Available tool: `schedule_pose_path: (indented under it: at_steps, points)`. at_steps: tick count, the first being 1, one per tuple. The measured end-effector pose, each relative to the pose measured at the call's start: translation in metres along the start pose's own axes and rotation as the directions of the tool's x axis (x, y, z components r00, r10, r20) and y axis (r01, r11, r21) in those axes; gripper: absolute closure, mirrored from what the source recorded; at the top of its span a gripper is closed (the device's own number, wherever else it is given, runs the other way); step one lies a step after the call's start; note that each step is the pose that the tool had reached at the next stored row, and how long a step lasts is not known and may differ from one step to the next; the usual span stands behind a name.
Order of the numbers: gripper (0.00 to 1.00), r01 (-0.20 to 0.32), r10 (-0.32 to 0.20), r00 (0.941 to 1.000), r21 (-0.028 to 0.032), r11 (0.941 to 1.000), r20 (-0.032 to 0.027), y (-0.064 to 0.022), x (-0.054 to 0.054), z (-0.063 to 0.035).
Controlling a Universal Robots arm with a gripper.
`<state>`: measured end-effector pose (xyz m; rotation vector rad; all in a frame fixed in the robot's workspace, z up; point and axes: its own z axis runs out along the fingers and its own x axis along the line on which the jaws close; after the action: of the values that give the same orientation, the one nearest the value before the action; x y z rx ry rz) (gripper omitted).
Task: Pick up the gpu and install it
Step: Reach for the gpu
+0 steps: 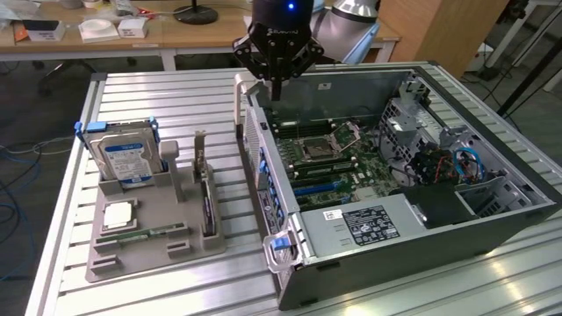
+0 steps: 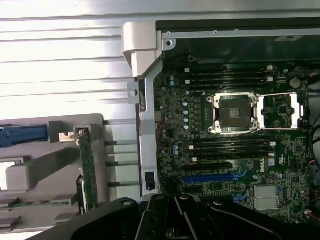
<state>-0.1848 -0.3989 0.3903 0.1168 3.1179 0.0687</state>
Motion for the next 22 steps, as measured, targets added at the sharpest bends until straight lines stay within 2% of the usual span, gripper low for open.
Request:
schedule_pose_path:
  at_steps: [22]
  points:
    - [0.89, 0.000, 0.000, 1.0000, 0.0004, 1.0000, -0.0041, -0.0016, 0.021, 0.0009]
